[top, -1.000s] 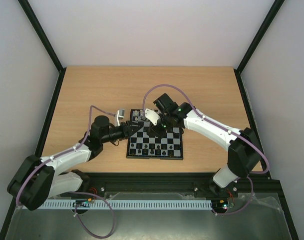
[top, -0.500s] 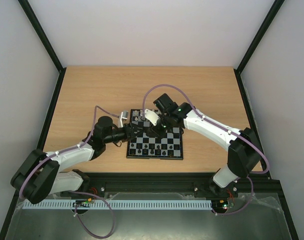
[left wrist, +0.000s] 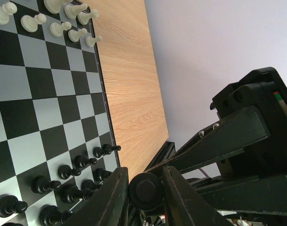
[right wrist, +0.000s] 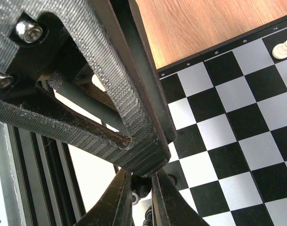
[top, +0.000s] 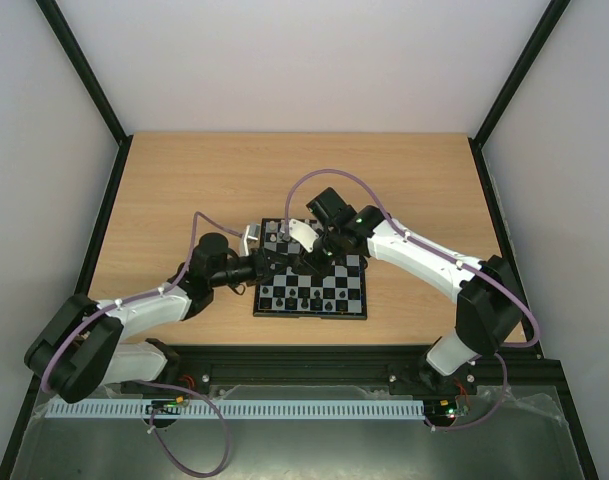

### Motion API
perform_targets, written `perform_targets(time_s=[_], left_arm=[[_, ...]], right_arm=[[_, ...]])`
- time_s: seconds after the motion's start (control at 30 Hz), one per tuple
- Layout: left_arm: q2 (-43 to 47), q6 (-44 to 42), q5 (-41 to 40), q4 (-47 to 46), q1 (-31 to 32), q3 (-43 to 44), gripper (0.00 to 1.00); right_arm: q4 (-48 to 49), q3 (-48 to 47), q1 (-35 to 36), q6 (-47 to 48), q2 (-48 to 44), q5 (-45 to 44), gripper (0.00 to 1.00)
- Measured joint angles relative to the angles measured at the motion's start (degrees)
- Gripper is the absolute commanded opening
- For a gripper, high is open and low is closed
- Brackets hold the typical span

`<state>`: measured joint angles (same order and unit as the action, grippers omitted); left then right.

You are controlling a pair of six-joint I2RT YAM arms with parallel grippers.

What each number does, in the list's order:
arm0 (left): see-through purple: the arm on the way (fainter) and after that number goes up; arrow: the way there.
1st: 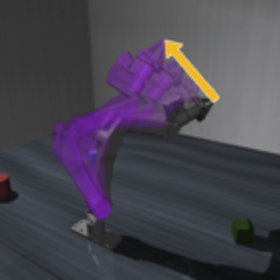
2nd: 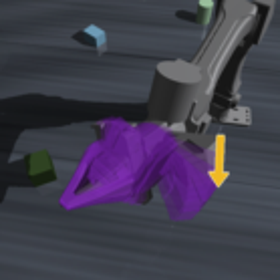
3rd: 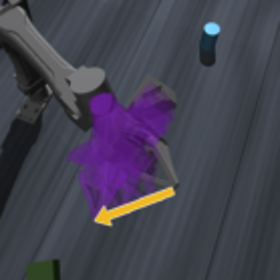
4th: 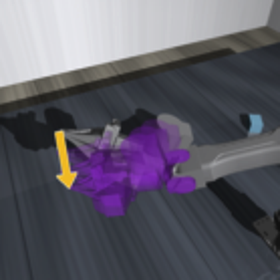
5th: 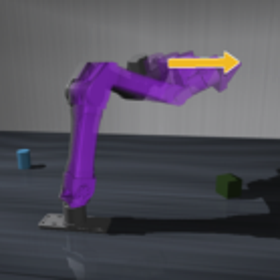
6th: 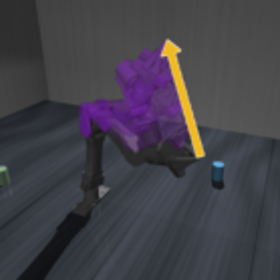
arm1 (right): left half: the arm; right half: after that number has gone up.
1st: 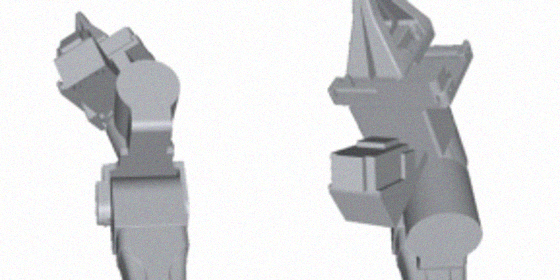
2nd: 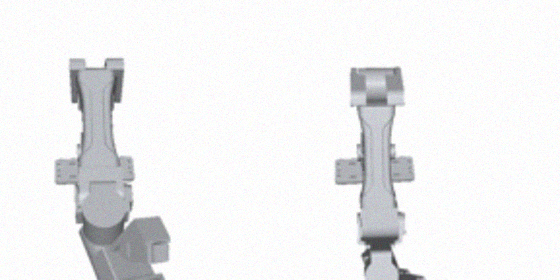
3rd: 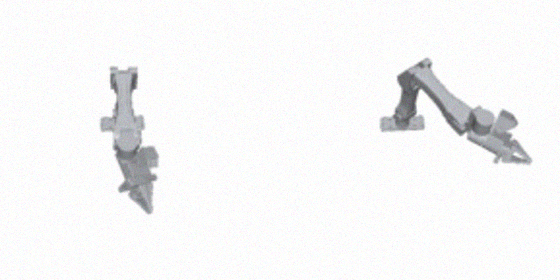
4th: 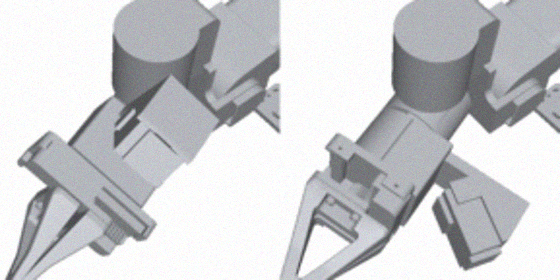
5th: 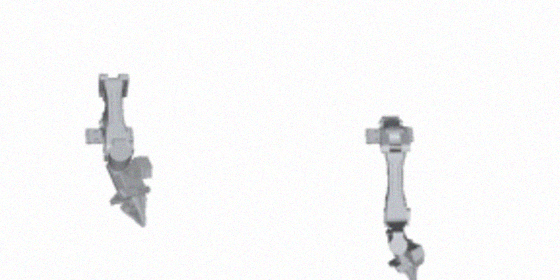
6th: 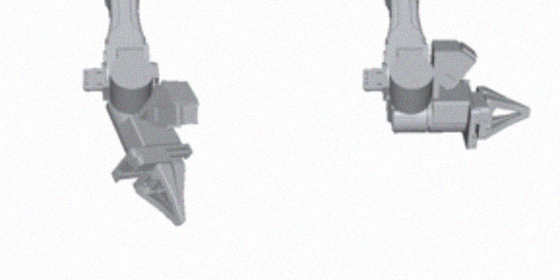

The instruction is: Set up the chess pieces on the board

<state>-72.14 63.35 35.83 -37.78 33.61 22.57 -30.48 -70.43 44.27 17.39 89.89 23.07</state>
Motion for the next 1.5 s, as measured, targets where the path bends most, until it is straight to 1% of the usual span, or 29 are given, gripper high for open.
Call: perform_targets(time_s=[0.07,0.2,0.33,0.4,0.47,0.6,0.7,0.83,1.0,1.17,1.3,1.5], left_arm=[[-0.02,0.24,0.00,-0.04,0.04,0.00,0.19],[0.00,0.39,-0.09,-0.28,0.07,0.00,0.17],[0.72,1.14,-1.20,-0.92,0.22,-0.04,0.17],[2.25,1.64,-2.69,-0.96,0.24,-0.31,0.17],[4.59,2.32,-4.92,-1.79,0.24,-1.16,0.16],[7.58,4.33,-9.20,-5.40,0.31,-3.43,0.15],[8.07,6.01,-11.67,-8.31,0.76,-4.83,0.15],[8.09,7.63,-14.14,-11.34,1.88,-5.07,0.15],[8.09,9.18,-15.89,-14.78,2.97,-5.07,0.15],[6.69,10.27,-16.57,-17.35,3.89,-4.94,0.15],[4.55,10.84,-16.81,-18.91,4.50,-4.83,0.15],[1.84,11.76,-16.90,-21.22,5.11,-4.50,0.14]], right_arm=[[0.00,0.02,0.00,-0.07,0.00,0.00,0.12],[0.04,0.02,0.00,-0.61,-0.02,0.02,0.25],[0.61,0.68,-0.39,-1.60,-1.09,0.87,0.40],[1.57,1.70,-1.42,-2.75,-2.80,2.99,0.43],[4.07,3.91,-4.33,-5.42,-5.88,7.06,0.46],[11.69,8.31,-13.05,-14.69,-11.65,15.52,0.48],[17.38,9.62,-16.22,-22.03,-11.45,21.62,0.48],[24.55,11.74,-16.50,-31.54,-7.91,30.21,0.49],[30.03,13.57,-16.50,-39.10,-3.43,36.15,0.48],[34.49,14.34,-16.50,-44.02,-2.25,39.91,0.47],[38.01,14.58,-16.44,-46.95,-2.25,42.34,0.44],[40.17,15.13,-16.11,-49.16,-2.25,44.02,0.41]])
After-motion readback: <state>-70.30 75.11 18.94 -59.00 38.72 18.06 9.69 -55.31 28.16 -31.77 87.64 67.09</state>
